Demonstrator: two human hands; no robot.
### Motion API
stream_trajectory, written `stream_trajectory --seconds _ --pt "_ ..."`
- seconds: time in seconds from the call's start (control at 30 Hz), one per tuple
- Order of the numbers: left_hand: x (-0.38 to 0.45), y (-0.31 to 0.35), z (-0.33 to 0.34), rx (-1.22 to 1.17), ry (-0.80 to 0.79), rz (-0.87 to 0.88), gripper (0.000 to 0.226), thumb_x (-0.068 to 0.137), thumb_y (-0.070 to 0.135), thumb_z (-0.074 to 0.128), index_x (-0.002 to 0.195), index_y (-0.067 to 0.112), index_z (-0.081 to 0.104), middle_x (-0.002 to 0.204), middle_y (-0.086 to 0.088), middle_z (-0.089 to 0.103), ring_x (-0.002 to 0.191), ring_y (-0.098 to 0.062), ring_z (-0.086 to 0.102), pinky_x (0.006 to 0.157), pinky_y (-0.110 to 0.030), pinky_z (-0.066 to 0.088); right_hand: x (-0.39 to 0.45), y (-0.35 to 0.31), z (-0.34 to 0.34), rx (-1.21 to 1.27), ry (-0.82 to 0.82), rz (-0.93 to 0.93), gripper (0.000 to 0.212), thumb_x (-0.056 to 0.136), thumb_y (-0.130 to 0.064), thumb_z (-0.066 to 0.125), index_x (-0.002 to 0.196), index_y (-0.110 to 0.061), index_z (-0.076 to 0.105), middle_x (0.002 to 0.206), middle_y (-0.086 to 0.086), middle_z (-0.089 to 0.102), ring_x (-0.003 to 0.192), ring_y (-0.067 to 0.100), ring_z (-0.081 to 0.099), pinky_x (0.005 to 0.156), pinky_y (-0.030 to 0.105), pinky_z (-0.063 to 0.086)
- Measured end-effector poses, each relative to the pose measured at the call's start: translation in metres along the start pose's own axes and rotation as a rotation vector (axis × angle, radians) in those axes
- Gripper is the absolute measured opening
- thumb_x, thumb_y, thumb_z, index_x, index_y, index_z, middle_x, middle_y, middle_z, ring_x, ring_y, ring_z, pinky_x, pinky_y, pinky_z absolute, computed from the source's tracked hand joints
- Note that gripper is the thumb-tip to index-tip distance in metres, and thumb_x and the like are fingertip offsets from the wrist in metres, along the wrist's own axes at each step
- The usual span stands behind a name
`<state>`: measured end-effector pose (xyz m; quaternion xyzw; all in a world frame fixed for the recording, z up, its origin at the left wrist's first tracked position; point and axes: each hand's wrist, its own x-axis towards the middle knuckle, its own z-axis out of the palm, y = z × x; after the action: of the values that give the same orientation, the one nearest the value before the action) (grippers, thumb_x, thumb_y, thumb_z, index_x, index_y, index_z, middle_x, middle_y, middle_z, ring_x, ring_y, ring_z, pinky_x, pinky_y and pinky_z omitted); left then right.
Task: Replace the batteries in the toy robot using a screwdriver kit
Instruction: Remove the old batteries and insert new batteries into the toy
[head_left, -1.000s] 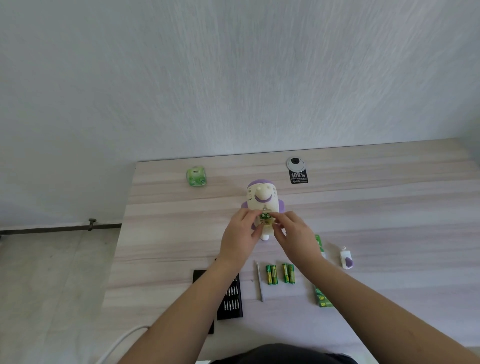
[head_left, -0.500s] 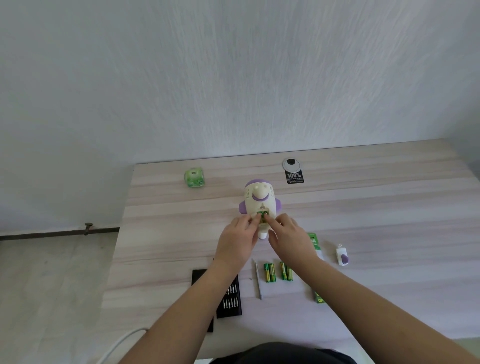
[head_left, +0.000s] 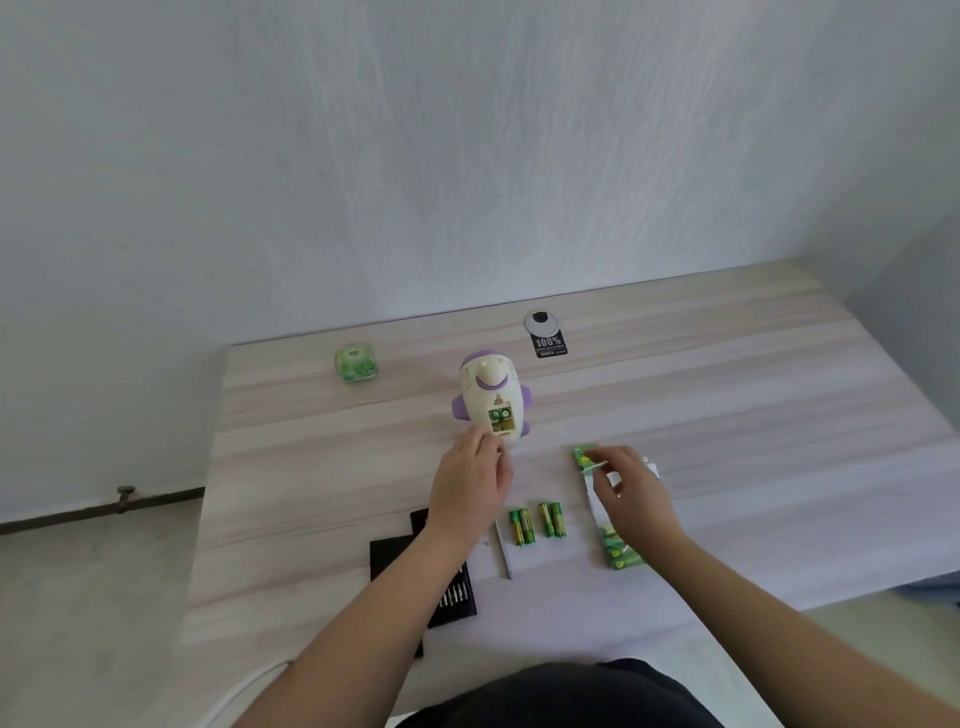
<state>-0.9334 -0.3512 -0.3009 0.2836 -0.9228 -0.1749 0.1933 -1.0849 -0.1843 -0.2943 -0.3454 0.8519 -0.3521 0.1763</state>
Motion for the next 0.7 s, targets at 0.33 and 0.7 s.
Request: stream_trajectory --seconds 0.33,0.7 --pt "-0.025 0.039 0.028 -0.183 -0.294 0.090 0.018 0.092 0.026 0.045 0.101 0.013 0.054 0.090 -0.005 0.063 0.079 -0.027 0.059 0.063 -0.039 0.048 -0.037 0.041 -0.005 0.114 0.044 0.404 0.028 0.095 -0.013 0.052 0.122 -0.014 0.058 0.102 0.001 0.064 0.085 0.019 0.060 0.072 0.026 0.040" --pt "-0.023 0.081 0.054 -0.036 -0.613 -0.063 0.024 0.093 0.029 0.050 0.108 0.013 0.059 0.109 -0.009 0.062 0.096 -0.031 0.061 0.077 -0.038 0.050 -0.029 0.097 -0.016 -0.018 -0.152 0.455 0.029 0.096 -0.018 0.047 0.121 -0.022 0.063 0.111 0.005 0.067 0.092 0.022 0.062 0.072 0.027 0.044"
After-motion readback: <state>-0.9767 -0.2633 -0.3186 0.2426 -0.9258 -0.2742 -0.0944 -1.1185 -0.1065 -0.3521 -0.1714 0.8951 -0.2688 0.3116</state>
